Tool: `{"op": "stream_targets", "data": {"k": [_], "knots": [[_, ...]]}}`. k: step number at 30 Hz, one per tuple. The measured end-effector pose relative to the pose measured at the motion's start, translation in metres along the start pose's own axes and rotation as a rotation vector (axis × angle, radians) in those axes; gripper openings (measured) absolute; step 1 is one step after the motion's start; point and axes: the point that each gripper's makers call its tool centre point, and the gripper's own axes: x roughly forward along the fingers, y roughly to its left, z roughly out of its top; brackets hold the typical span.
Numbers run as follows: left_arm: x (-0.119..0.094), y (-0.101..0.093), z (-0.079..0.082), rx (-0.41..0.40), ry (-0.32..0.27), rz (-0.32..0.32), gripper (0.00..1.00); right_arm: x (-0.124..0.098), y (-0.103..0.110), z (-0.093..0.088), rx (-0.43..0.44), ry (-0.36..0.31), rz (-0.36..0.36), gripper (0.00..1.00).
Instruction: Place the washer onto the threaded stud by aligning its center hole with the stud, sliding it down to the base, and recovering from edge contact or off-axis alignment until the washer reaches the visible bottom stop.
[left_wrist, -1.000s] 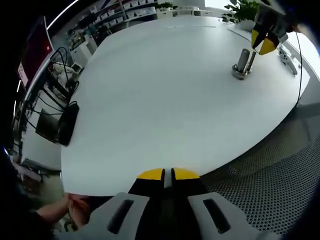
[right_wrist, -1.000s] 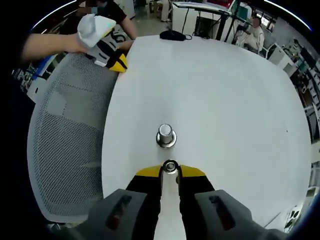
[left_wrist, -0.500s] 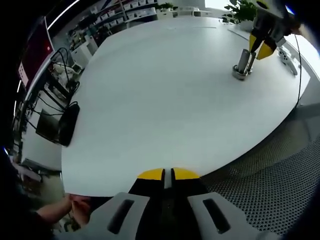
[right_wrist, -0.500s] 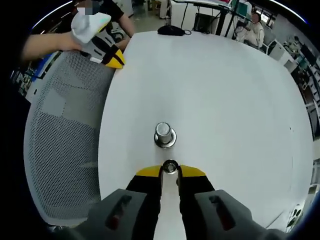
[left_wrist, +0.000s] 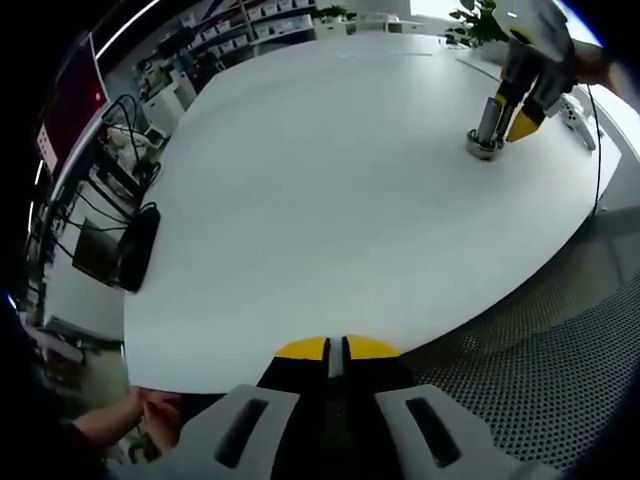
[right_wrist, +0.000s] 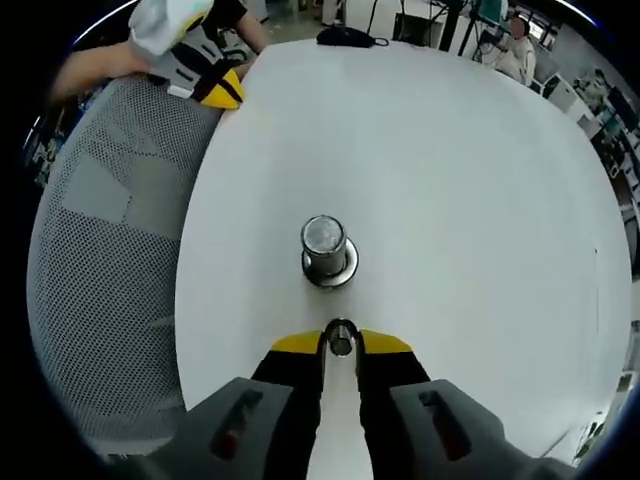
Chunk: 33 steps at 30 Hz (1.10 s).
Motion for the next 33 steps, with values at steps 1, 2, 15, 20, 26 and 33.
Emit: {"op": "stream_targets", "data": {"k": [1,2,15,20,26,33], "knots": [[0.000,0.000,0.000,-0.001,0.000,0.000,0.03,0.001,-0.001,0.000,-0.004,-0.001,-0.001,0.15],[0.000,0.000,0.000,-0.001,-0.001,-0.001,0.03,0.001,-0.002,-0.001,-0.003,-0.004,-0.005,0.17],[0.000,0.000,0.000,0.001,0.000,-0.003,0.03,-0.007,-0.022,-0.029,0.106,-0.018,-0.034,0.24],[0.000,-0.001,0.000,0.001,-0.001,-0.003,0.02,-0.010,-0.026,-0.037,0.134,-0.017,-0.044,0.24],[0.000,-0.001,0.000,0.000,-0.003,-0.003,0.02,-0.010,-0.027,-0.042,0.153,-0.013,-0.046,0.23],[0.000,-0.001,0.000,-0.001,-0.003,-0.006,0.02,-0.006,-0.015,-0.031,0.117,-0.019,-0.015,0.21]]}}
